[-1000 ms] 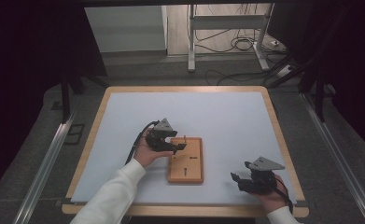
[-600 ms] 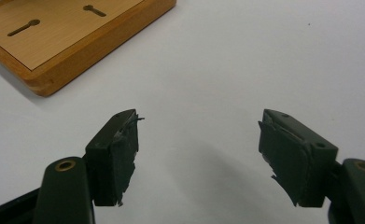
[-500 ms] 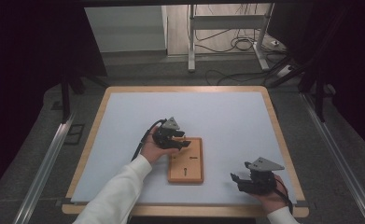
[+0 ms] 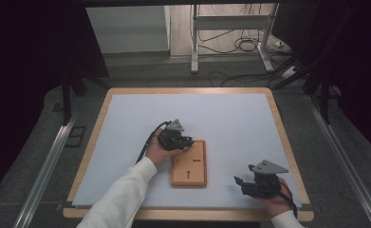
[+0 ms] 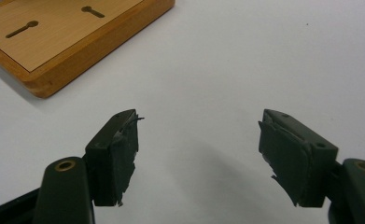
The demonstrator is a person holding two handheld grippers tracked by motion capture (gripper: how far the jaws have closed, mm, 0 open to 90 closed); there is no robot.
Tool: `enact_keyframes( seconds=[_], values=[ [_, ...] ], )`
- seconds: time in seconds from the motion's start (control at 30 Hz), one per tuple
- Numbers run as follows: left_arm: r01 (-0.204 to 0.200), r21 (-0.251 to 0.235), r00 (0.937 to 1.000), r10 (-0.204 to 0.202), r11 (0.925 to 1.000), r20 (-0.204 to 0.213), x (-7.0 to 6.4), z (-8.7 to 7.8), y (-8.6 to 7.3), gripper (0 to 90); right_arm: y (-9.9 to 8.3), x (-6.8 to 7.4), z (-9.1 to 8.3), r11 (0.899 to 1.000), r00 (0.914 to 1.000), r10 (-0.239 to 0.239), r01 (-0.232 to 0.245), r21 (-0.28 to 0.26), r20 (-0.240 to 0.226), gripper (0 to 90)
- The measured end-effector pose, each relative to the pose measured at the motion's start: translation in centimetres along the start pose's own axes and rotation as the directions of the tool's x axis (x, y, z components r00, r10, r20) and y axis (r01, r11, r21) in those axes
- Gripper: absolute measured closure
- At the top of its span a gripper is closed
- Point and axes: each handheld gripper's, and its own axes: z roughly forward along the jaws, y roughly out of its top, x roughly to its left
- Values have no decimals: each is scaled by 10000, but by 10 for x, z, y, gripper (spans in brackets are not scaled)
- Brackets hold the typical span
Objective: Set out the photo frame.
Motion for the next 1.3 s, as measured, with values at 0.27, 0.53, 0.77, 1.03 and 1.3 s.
enact_keyframes(
  seconds=[0.27, 0.53, 0.77, 1.03, 1.3],
  values=[
    [38, 37, 10000, -38, 10000, 43, 4, 0, -1, 833, 0, 0, 1, 10000, 10000, 13, -13, 45, 12, 286],
    [151, 122, 9996, -154, 9998, 223, 7, 0, 0, 836, 0, 1, 1, 10000, 10000, -11, 11, 30, -22, 285],
    [395, 151, 9983, -401, 9991, 425, 9, 0, 1, 834, 4, 11, 0, 9989, 9989, -443, 441, -150, -130, 260],
    [518, 353, 9968, -538, 9980, 585, 11, 0, 3, 831, 12, 34, 3, 9920, 9916, -1249, 1242, -218, -346, 223],
    [739, 410, 9933, -772, 9964, 862, 15, 0, 3, 827, 13, 39, 5, 9885, 9874, -1496, 1482, -292, -523, 225]
  ],
)
